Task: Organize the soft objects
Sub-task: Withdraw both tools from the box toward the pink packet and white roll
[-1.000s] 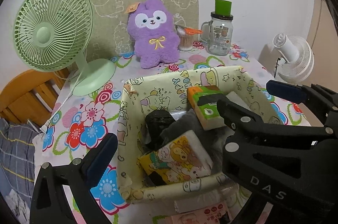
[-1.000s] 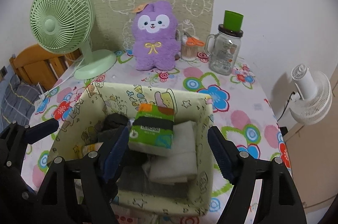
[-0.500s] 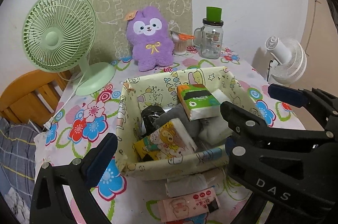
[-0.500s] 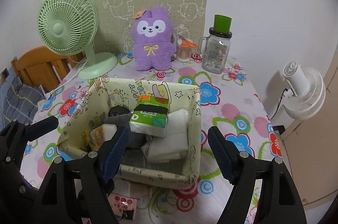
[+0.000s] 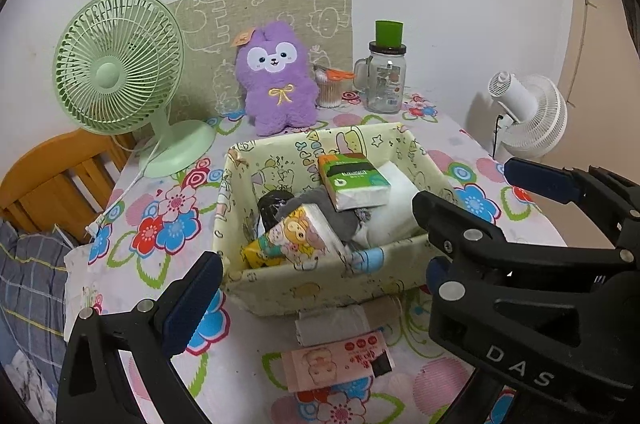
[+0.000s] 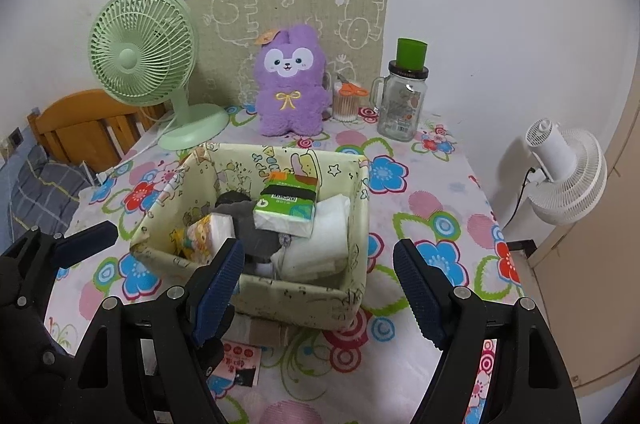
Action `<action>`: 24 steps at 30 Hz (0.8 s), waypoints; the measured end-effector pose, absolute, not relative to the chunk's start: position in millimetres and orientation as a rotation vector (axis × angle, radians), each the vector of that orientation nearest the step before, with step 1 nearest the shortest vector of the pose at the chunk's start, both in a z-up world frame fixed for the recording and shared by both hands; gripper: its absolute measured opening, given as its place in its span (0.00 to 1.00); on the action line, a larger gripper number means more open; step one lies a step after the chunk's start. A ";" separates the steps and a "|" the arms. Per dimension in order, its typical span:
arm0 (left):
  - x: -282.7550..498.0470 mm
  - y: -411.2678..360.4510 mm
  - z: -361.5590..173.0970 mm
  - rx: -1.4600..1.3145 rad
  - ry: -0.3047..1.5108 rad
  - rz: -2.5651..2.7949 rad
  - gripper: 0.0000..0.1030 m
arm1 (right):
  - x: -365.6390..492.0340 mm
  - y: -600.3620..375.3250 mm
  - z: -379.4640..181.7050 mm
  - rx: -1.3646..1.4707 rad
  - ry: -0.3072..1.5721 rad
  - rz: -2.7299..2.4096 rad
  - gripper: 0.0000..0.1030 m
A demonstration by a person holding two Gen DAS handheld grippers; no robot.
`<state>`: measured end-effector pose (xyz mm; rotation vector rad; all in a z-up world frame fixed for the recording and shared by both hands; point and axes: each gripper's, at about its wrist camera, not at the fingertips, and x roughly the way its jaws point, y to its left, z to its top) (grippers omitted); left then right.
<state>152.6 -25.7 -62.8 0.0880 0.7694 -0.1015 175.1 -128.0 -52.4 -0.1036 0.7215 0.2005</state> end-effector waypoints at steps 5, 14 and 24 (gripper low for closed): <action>144.7 -26.1 -65.3 0.076 0.776 -0.099 1.00 | 164.3 -128.8 -54.0 -0.112 0.719 0.202 0.77; 129.0 -25.8 -69.2 0.061 0.785 -0.098 1.00 | 147.3 -129.3 -58.5 -0.110 0.724 0.215 0.77; 114.0 -28.6 -80.9 0.071 0.795 -0.097 1.00 | 133.5 -130.1 -69.4 -0.111 0.727 0.236 0.82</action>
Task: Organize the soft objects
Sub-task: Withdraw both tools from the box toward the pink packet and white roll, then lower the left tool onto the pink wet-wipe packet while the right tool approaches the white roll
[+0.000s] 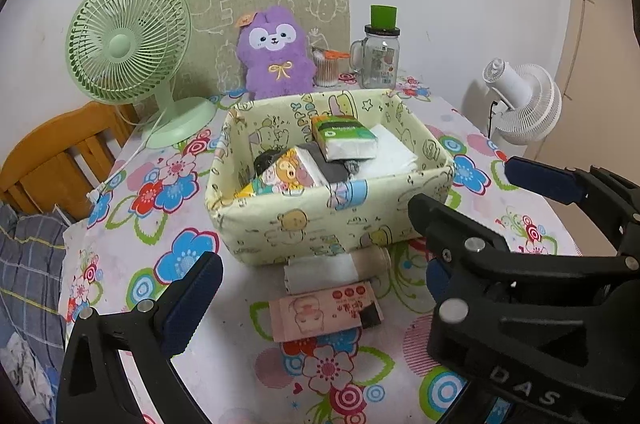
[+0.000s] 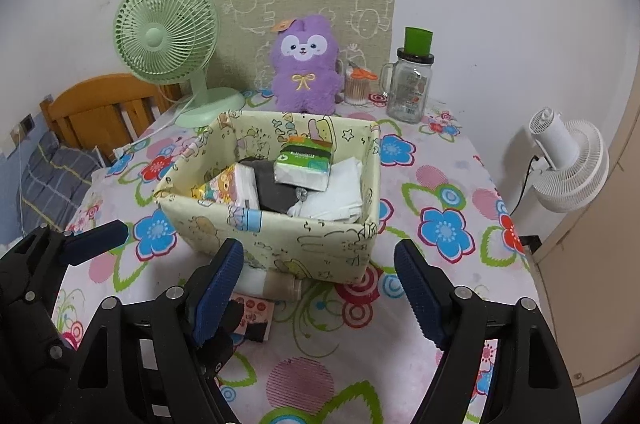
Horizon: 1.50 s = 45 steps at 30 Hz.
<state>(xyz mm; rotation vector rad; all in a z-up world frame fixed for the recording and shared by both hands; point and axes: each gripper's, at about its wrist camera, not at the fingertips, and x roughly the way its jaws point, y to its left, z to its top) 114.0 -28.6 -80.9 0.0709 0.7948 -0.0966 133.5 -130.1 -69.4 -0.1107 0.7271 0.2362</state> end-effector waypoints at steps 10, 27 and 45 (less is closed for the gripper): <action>107.7 -28.1 -97.8 0.056 0.818 -0.094 1.00 | 126.3 -133.3 -85.2 -0.112 0.734 0.232 0.91; 104.9 -24.3 -129.3 0.033 0.861 -0.084 1.00 | 119.9 -132.6 -114.6 -0.115 0.752 0.241 0.92; 117.6 -22.2 -164.8 0.023 0.911 -0.079 1.00 | 129.4 -140.6 -150.6 -0.065 0.810 0.242 0.92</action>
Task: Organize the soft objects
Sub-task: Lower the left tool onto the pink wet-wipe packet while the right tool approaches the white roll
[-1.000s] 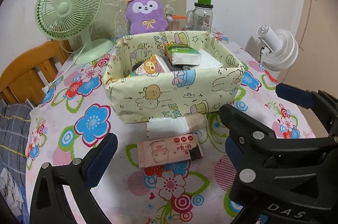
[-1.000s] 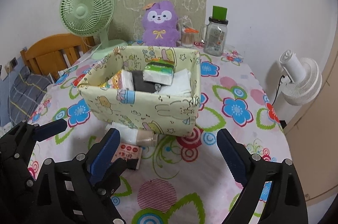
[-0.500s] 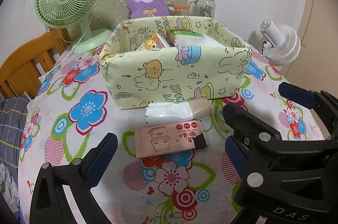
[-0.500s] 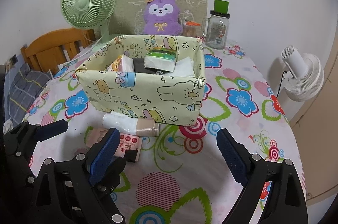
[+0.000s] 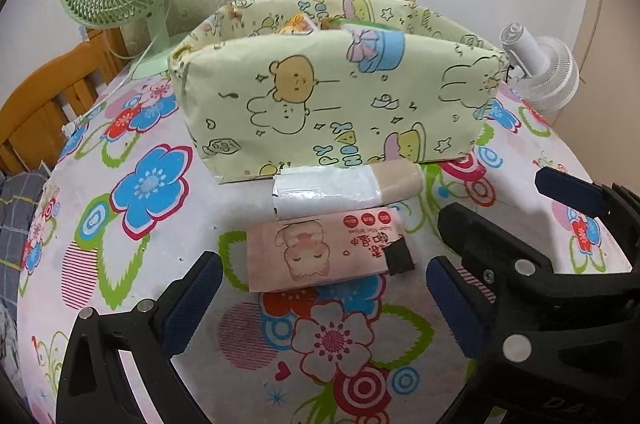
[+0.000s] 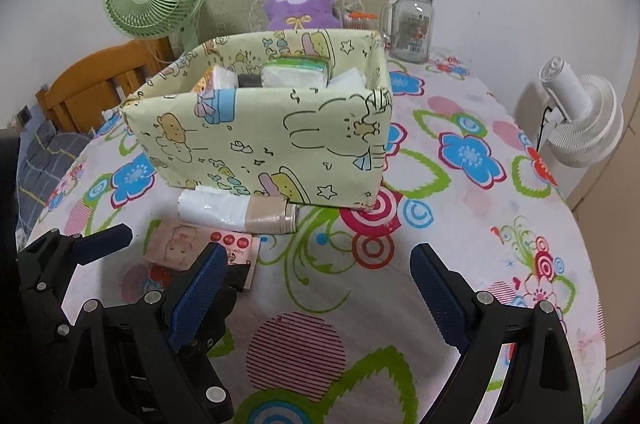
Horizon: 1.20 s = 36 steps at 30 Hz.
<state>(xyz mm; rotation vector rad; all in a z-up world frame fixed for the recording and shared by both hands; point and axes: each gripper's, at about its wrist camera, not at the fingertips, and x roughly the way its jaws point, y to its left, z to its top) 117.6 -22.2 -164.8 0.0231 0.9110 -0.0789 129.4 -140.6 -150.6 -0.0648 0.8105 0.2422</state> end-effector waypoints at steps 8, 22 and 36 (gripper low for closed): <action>126.9 -21.8 -174.2 -0.002 0.937 -0.074 1.00 | 137.3 -142.1 -157.3 -0.063 0.832 0.241 0.92; 129.7 -26.5 -180.6 0.012 0.963 -0.078 0.98 | 146.0 -140.3 -169.1 -0.064 0.874 0.248 0.92; 94.5 -49.6 -180.0 0.043 0.953 -0.126 0.98 | 133.9 -139.4 -177.1 -0.088 0.894 0.251 0.92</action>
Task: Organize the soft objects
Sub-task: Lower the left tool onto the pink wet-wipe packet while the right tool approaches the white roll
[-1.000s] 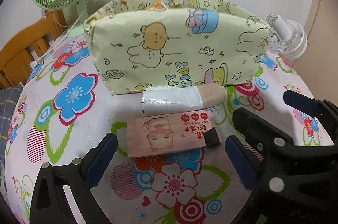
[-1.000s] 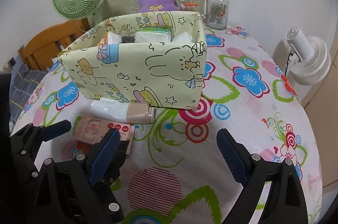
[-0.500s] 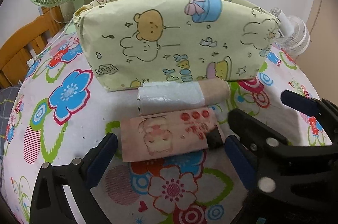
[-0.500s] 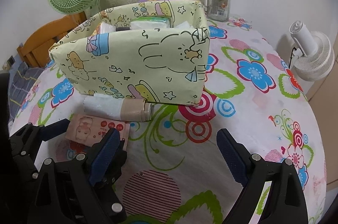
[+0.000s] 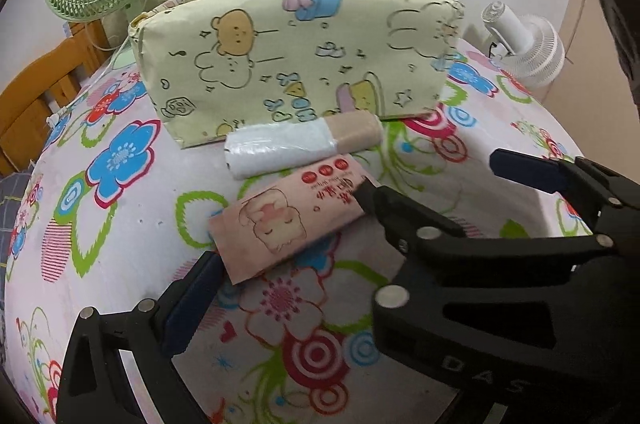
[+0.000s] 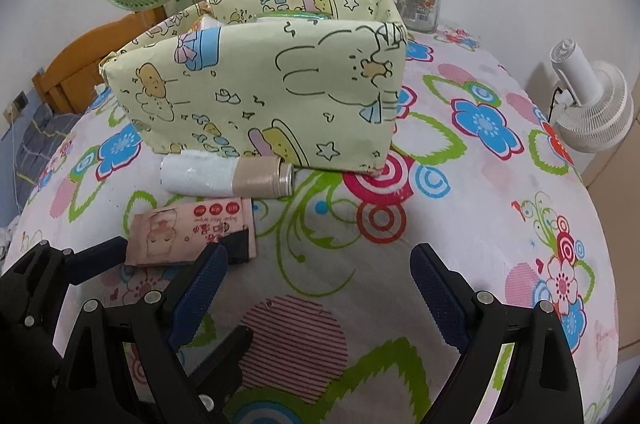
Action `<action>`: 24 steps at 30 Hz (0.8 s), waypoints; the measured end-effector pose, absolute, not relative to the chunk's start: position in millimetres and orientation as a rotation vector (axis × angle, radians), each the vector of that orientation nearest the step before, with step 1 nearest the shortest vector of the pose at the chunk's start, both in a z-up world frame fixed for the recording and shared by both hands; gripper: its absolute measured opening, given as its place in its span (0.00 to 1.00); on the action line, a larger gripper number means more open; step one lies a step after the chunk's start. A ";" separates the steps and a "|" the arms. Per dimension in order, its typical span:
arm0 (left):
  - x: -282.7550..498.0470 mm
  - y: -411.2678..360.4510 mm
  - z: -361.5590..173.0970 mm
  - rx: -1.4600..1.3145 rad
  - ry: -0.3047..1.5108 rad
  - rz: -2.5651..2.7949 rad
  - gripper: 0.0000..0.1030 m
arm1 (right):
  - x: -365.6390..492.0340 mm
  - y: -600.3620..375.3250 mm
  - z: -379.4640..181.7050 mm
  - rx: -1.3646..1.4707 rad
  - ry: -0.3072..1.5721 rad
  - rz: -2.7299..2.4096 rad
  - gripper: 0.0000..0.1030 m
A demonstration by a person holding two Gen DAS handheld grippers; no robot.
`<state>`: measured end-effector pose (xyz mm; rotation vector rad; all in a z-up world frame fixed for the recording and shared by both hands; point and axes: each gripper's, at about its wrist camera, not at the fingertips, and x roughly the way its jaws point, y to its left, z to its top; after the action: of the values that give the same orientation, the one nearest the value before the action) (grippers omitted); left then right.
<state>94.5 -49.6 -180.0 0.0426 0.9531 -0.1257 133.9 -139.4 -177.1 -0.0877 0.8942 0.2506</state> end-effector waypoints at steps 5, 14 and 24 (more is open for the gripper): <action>86.6 -56.7 -178.6 0.038 0.949 -0.145 0.98 | 127.5 -144.0 -175.4 -0.084 0.885 0.248 0.92; 83.3 -60.6 -169.1 0.068 0.914 -0.139 0.98 | 123.6 -155.3 -175.1 -0.060 0.888 0.238 0.92; 117.6 -41.0 -172.0 0.142 0.919 -0.139 0.98 | 129.2 -158.4 -167.5 -0.040 0.880 0.216 0.92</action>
<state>117.6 -41.0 -172.0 0.1424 0.9191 -0.1392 129.2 -158.4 -167.5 -0.0404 0.8796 0.2160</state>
